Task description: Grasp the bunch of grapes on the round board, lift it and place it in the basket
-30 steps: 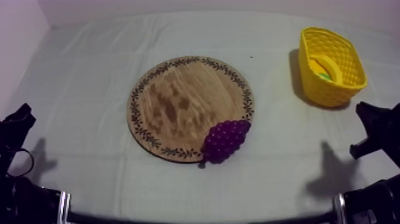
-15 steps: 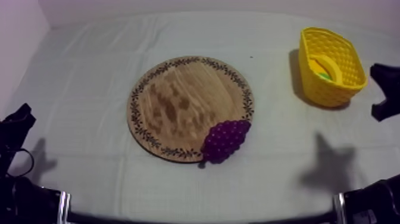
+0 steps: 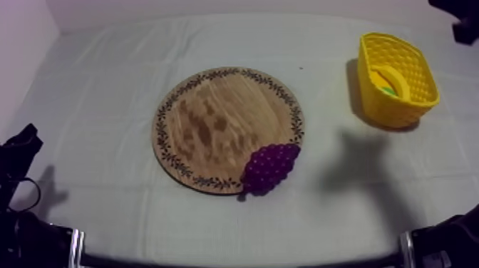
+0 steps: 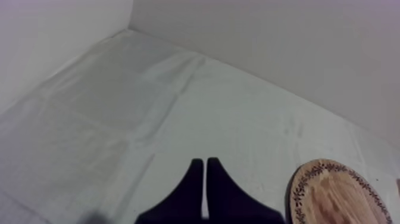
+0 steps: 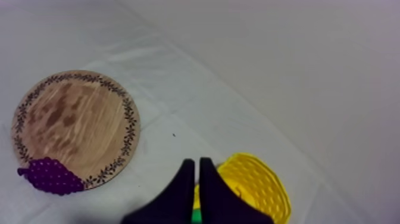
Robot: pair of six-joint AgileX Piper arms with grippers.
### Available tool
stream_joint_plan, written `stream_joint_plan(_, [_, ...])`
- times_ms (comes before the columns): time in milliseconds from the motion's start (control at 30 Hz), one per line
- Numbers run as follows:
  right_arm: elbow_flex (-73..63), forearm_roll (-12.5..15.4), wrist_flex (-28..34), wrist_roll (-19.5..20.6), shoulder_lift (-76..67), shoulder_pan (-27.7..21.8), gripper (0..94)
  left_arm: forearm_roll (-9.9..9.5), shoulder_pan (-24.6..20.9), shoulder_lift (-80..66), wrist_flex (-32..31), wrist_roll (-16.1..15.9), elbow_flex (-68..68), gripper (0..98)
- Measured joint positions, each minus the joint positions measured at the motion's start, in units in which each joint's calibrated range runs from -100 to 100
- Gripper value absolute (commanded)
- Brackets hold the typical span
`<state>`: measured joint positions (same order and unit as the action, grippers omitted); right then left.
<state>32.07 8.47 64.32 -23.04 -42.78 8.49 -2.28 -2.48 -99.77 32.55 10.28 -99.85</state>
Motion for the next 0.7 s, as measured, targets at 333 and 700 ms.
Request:
stream_joint_plan(333, [-21.05, 1.46, 14.96, -7.29, 20.68, 3.57, 2.0, 0.00, 0.00, 0.00, 0.00, 0.00, 0.00, 0.0])
stream_joint_plan(700, [-33.13, -1.73, 25.48, -15.60, 38.67, 7.46, 8.0, 0.00, 0.00, 0.00, 0.00, 0.00, 0.00, 0.0])
